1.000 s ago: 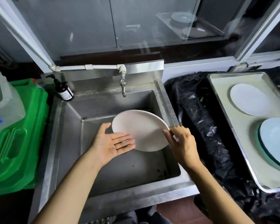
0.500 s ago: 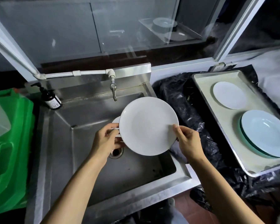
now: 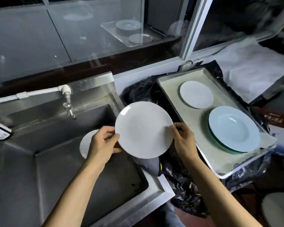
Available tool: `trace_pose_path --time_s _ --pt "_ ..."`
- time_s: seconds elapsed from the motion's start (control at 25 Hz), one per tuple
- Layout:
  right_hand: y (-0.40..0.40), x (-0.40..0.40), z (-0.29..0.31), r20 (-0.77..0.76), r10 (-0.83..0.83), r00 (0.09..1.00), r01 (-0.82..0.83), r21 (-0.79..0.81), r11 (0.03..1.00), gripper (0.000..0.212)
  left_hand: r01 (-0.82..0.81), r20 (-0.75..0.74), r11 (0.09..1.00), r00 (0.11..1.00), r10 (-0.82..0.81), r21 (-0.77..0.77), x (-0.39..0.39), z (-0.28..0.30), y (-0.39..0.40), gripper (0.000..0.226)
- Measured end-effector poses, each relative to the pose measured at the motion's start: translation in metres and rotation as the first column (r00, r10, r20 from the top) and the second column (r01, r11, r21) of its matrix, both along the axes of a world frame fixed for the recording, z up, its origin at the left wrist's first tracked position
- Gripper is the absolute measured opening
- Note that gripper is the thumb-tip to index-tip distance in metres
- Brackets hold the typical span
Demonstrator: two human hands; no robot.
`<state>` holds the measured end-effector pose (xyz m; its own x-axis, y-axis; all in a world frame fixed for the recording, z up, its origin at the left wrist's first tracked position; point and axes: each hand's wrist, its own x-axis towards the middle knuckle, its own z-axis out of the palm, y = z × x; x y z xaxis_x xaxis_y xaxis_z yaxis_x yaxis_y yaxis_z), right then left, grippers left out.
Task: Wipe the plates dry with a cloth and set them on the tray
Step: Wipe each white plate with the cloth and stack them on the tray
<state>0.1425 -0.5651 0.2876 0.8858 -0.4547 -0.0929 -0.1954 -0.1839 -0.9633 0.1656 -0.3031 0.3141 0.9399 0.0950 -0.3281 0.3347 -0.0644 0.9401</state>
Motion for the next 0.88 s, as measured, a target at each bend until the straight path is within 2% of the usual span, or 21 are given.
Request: trace_pose_path --time_s 0.28,0.6,0.76,0.88 --pt "-0.125 0.041 -0.017 -0.113 -0.131 0.985 0.136 0.037 0.990 0.029 0.067 -0.060 0.997 0.996 -0.069 -0.025 0.049 -0.010 -0.130 0.014" --pt "-0.256 0.107 -0.037 -0.169 -0.203 0.964 0.203 -0.015 0.979 0.026 0.126 -0.110 0.992 0.986 -0.126 -0.007 0.116 -0.033 -0.266 0.023" --pt "-0.304 0.148 -0.052 -0.186 -0.217 0.958 0.212 -0.046 0.976 0.031 0.135 -0.108 0.991 0.985 -0.133 0.007 0.153 -0.047 -0.319 0.027" --pt "-0.330 0.175 -0.063 -0.208 -0.221 0.953 0.215 -0.050 0.975 0.027 0.124 -0.131 0.992 0.984 -0.119 0.025 0.180 -0.061 -0.349 0.029"
